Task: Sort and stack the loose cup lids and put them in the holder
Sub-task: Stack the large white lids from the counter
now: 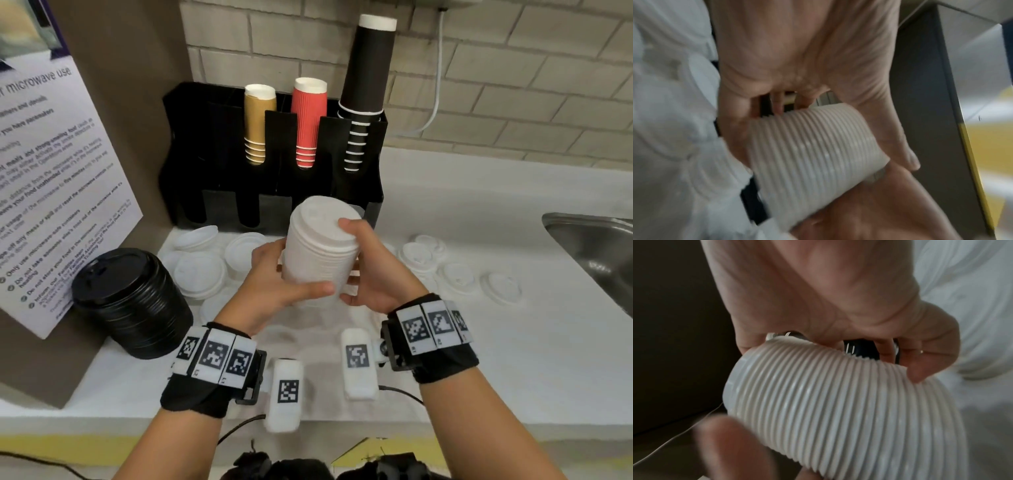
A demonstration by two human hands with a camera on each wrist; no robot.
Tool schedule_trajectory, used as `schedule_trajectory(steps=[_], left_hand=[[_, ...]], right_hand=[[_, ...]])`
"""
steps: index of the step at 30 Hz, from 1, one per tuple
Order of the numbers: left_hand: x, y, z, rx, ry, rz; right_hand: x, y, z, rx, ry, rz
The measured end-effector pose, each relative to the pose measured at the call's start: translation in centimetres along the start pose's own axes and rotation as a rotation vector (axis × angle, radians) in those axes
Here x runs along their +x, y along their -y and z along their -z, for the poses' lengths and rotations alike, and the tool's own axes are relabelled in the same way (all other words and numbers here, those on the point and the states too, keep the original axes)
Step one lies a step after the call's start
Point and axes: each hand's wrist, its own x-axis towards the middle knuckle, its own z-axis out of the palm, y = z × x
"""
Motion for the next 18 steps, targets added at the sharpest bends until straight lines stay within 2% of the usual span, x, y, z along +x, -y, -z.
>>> schedule_trajectory(steps=[3, 10, 16, 18], left_hand=[[0.3, 0.3, 1.0, 0.102, -0.088, -0.138], [1.3, 0.5, 3.0, -0.024, -0.332, -0.310], [1.3, -0.2, 5.1, -0.058, -0.476, -0.356], [1.2, -0.7, 5.8, -0.090, -0.534, -0.348]], right_hand=[[0.6, 2.0, -0.9, -0.014, 0.065, 0.008], [1.9, 5.4, -4.0, -0.123, 0.270, 0.019], [3.1, 7.9, -5.7, -0.246, 0.416, 0.053], [4.2, 8.9, -5.8, -0.210, 0.390, 0.087]])
